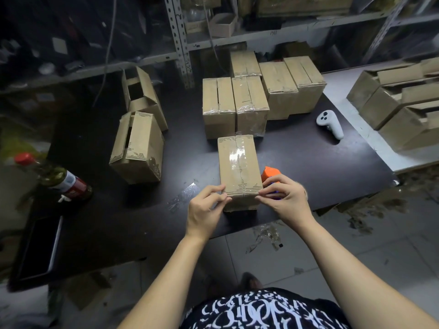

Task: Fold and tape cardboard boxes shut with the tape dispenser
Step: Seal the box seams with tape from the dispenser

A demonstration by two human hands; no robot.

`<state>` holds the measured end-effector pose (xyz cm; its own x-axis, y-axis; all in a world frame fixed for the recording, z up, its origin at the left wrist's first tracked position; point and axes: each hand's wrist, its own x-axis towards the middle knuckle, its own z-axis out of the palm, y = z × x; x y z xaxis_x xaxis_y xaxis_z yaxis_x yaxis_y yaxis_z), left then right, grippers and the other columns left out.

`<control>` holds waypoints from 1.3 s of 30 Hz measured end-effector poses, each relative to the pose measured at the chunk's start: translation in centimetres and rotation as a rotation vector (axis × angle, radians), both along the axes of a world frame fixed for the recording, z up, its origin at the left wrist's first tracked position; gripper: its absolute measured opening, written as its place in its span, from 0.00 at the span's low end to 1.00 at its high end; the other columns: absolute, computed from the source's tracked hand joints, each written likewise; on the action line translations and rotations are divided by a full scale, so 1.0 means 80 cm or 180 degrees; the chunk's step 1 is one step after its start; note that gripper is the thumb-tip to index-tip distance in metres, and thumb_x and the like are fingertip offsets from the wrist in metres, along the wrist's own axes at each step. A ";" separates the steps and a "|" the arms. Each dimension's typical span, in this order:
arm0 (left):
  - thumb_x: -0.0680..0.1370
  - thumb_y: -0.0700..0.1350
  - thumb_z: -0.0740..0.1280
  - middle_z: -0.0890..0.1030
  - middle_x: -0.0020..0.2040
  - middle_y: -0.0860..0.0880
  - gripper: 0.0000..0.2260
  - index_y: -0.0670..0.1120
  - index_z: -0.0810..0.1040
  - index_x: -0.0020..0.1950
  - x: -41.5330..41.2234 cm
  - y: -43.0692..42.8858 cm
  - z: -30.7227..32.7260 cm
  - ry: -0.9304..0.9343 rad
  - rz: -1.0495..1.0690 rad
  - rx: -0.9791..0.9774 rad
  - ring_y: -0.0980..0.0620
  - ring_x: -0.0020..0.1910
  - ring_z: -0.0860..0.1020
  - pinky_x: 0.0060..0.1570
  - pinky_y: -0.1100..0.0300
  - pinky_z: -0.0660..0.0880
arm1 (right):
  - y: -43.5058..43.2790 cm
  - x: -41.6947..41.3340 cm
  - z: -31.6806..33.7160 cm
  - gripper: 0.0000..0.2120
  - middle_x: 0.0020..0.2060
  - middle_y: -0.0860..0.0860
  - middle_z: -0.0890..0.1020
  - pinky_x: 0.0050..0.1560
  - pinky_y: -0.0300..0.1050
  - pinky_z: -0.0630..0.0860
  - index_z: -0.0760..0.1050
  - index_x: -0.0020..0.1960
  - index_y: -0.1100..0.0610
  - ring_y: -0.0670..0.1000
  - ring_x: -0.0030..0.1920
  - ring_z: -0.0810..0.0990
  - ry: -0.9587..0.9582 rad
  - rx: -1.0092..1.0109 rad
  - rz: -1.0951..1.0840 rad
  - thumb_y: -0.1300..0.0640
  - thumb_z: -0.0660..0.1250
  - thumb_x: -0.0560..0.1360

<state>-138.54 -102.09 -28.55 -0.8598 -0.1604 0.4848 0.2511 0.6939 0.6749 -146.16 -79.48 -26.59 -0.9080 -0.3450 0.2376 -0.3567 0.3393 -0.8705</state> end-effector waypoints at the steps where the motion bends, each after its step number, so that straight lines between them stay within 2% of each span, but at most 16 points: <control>1: 0.72 0.33 0.78 0.85 0.50 0.42 0.04 0.36 0.85 0.42 -0.001 -0.001 0.000 0.0020 -0.0021 -0.0028 0.51 0.49 0.84 0.55 0.66 0.79 | 0.000 -0.001 0.001 0.08 0.47 0.51 0.83 0.48 0.38 0.83 0.86 0.43 0.56 0.45 0.44 0.85 0.0007 -0.0005 0.0017 0.66 0.81 0.68; 5: 0.71 0.33 0.78 0.84 0.47 0.42 0.05 0.36 0.83 0.41 -0.005 -0.006 0.000 0.0099 -0.0129 -0.0235 0.50 0.50 0.84 0.57 0.69 0.76 | 0.000 -0.005 0.002 0.08 0.46 0.52 0.82 0.47 0.34 0.81 0.86 0.42 0.59 0.43 0.44 0.84 0.0082 0.0085 0.0063 0.68 0.81 0.67; 11: 0.68 0.31 0.79 0.85 0.49 0.42 0.07 0.36 0.85 0.44 -0.009 -0.012 0.000 0.0076 -0.0148 -0.0141 0.52 0.51 0.83 0.57 0.71 0.76 | -0.001 -0.006 0.002 0.13 0.44 0.50 0.83 0.44 0.30 0.78 0.85 0.41 0.55 0.43 0.44 0.83 0.0051 0.0104 -0.0054 0.71 0.81 0.66; 14: 0.68 0.30 0.79 0.84 0.48 0.42 0.09 0.36 0.85 0.45 -0.006 -0.010 -0.001 0.0155 -0.0156 -0.0281 0.51 0.49 0.83 0.56 0.69 0.77 | -0.001 -0.004 0.001 0.16 0.44 0.48 0.85 0.45 0.30 0.78 0.84 0.46 0.53 0.43 0.45 0.84 -0.0244 0.0062 -0.0206 0.73 0.78 0.68; 17: 0.68 0.32 0.80 0.82 0.47 0.43 0.09 0.37 0.85 0.46 0.001 -0.001 -0.001 0.0098 -0.0315 -0.0263 0.57 0.46 0.79 0.49 0.66 0.79 | 0.001 -0.005 0.000 0.15 0.45 0.50 0.86 0.50 0.33 0.80 0.84 0.50 0.56 0.41 0.46 0.84 -0.0557 -0.0040 -0.0370 0.73 0.76 0.70; 20: 0.70 0.38 0.80 0.81 0.49 0.47 0.10 0.41 0.84 0.48 0.004 -0.002 0.000 0.0007 -0.0291 -0.0268 0.55 0.42 0.78 0.43 0.59 0.79 | -0.002 -0.001 0.005 0.13 0.44 0.45 0.87 0.49 0.29 0.78 0.85 0.50 0.55 0.38 0.46 0.84 -0.0662 -0.0065 -0.0441 0.71 0.77 0.70; 22: 0.69 0.40 0.80 0.80 0.49 0.48 0.10 0.43 0.84 0.48 0.000 -0.005 0.001 0.0064 -0.0206 -0.0584 0.51 0.41 0.77 0.39 0.55 0.77 | -0.004 0.003 0.008 0.12 0.42 0.40 0.87 0.48 0.27 0.77 0.85 0.48 0.53 0.38 0.46 0.85 -0.0681 -0.0102 -0.0423 0.66 0.79 0.70; 27: 0.66 0.38 0.83 0.78 0.45 0.46 0.15 0.43 0.82 0.48 -0.006 0.001 0.006 0.0340 -0.0255 -0.1238 0.48 0.42 0.74 0.35 0.50 0.74 | -0.010 -0.003 0.004 0.12 0.43 0.40 0.87 0.49 0.24 0.73 0.87 0.48 0.51 0.39 0.48 0.84 -0.0707 -0.0008 -0.0774 0.57 0.83 0.67; 29: 0.67 0.40 0.82 0.78 0.45 0.47 0.14 0.43 0.82 0.48 -0.008 0.002 0.003 0.0389 -0.0234 -0.1311 0.48 0.43 0.74 0.36 0.51 0.72 | -0.015 -0.001 0.001 0.11 0.42 0.41 0.87 0.47 0.24 0.72 0.87 0.47 0.51 0.37 0.47 0.83 -0.0733 -0.0060 -0.0952 0.58 0.83 0.67; 33: 0.71 0.54 0.77 0.80 0.47 0.51 0.14 0.46 0.85 0.49 -0.021 -0.001 0.009 0.0256 -0.0289 -0.1019 0.50 0.47 0.76 0.45 0.56 0.68 | -0.028 0.002 -0.002 0.08 0.39 0.40 0.85 0.46 0.28 0.75 0.85 0.44 0.52 0.38 0.43 0.82 -0.0705 -0.0121 -0.1415 0.56 0.83 0.68; 36: 0.72 0.47 0.78 0.82 0.50 0.52 0.07 0.47 0.86 0.48 -0.037 -0.012 0.027 0.0119 0.0240 -0.0625 0.53 0.52 0.78 0.50 0.59 0.62 | -0.036 0.004 0.002 0.06 0.39 0.42 0.84 0.43 0.29 0.75 0.84 0.44 0.52 0.39 0.40 0.82 -0.0767 -0.0136 -0.1584 0.56 0.80 0.71; 39: 0.76 0.46 0.75 0.79 0.58 0.50 0.09 0.48 0.85 0.56 -0.067 -0.036 0.044 -0.0501 0.0877 -0.0377 0.49 0.59 0.77 0.56 0.57 0.59 | -0.048 0.015 0.008 0.07 0.44 0.43 0.85 0.45 0.38 0.82 0.83 0.48 0.50 0.41 0.42 0.84 -0.0980 -0.0199 -0.1429 0.51 0.79 0.73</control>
